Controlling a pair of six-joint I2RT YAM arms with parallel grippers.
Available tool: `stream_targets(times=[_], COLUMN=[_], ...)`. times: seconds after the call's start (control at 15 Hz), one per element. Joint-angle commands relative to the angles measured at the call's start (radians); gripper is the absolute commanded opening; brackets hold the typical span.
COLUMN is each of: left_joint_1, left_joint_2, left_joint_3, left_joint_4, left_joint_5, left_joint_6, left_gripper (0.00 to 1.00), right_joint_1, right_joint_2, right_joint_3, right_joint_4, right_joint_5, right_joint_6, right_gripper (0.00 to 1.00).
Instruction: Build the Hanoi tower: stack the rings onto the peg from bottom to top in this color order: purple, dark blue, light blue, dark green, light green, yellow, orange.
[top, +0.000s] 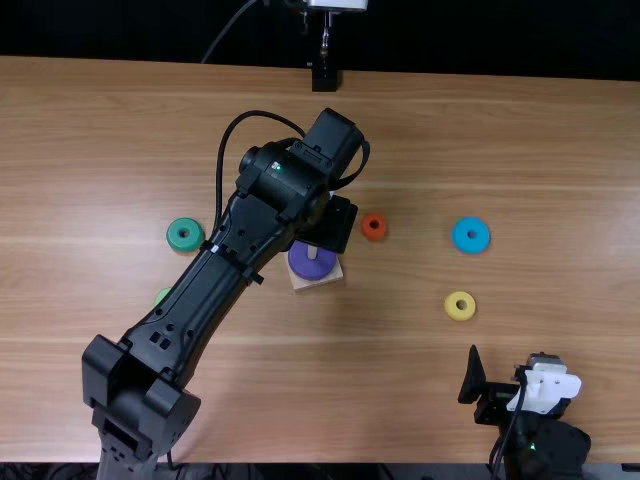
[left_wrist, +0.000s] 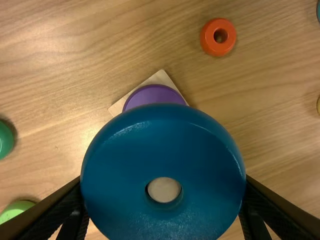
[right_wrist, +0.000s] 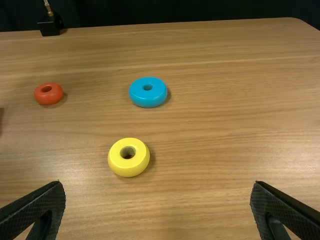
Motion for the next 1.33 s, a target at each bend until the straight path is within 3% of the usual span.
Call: stream_targets(times=[0.0,0.07,0.13,0.87,1.27], left_joint_1=[-0.012,-0.012,-0.012,-0.009,0.103], left_joint_2=[0.012,0.012,0.012,-0.003,-0.065], left_joint_3=[-0.005,-0.003,-0.003,0.099,0.113], left_joint_4=[-0.001,-0.002,-0.015,-0.043,-0.008], left_joint_5=[0.002,0.002,0.004,-0.002,0.002], left_joint_6=[-0.007,-0.007,-0.007,-0.005,-0.004], left_gripper=[0.58,0.84,1.00,1.00,1.00], right_joint_1=[-0.007,-0.007,-0.007,-0.007,-0.007], right_joint_2=[-0.013,-0.013,-0.013,-0.013,-0.013], right_joint_3=[-0.107,-0.107,-0.107,-0.107,-0.107], right_joint_4=[-0.056,-0.056,-0.056,-0.056,-0.056], right_joint_5=[0.000,0.000,0.000,0.000,0.000], right_joint_6=[0.000,0.000,0.000,0.000,0.000], right_gripper=[1.00,1.00,1.00,1.00,1.00])
